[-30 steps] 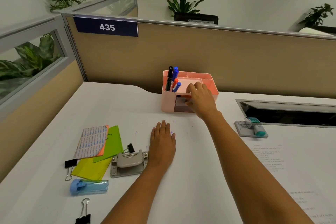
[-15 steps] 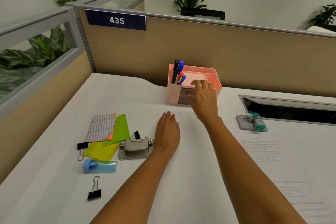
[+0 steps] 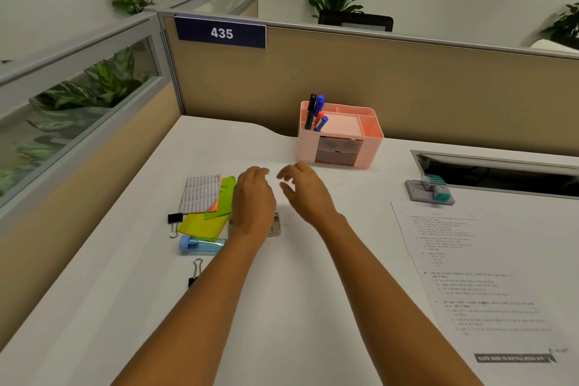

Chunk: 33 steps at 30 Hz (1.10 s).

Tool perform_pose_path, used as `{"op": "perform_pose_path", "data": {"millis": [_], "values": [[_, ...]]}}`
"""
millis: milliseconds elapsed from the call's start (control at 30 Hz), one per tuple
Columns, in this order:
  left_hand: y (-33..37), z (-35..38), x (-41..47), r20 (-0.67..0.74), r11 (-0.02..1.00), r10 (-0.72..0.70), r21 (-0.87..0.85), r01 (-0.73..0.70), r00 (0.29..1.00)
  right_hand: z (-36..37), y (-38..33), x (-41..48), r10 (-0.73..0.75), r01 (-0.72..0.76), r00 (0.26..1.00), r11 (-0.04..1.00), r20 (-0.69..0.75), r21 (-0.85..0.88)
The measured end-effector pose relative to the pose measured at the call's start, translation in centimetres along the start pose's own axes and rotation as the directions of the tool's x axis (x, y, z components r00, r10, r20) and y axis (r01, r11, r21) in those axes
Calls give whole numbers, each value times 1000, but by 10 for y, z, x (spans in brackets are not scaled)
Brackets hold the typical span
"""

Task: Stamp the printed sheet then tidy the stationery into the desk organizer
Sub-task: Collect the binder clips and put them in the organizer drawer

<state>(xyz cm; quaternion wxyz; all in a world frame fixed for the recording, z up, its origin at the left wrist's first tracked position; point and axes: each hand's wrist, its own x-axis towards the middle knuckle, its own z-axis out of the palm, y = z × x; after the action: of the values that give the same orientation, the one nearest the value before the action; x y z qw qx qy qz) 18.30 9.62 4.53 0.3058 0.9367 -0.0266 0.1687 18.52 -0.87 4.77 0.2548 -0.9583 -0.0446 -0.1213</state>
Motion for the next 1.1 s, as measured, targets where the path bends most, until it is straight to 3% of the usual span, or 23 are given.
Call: {"op": "perform_pose_path", "data": {"millis": [100,300,533,767,967,1033,1100], "values": [[-18,-17,3,-29,998,-61,-18,60,998,13,-16,3,-58,62,988,998,141,-23],[-63,-42,5,-40,978,-201,52,203,979,35,-28,14,-23,73,935,989,354,-128],[-104,-53,-3,27,887,-442,164,432,897,45,-31,23,9,68,913,983,408,-173],[-115,-55,-4,28,863,-494,134,487,869,49,-32,26,38,24,931,986,362,-167],[-122,-56,-2,8,859,-512,-8,512,859,50,-28,24,105,-97,949,994,296,-41],[-125,-58,-3,6,849,-524,-80,523,852,48,-28,22,183,-208,962,972,204,110],[-127,-62,-4,8,838,-532,-136,528,847,42,-30,18,317,-333,943,863,106,380]]}}
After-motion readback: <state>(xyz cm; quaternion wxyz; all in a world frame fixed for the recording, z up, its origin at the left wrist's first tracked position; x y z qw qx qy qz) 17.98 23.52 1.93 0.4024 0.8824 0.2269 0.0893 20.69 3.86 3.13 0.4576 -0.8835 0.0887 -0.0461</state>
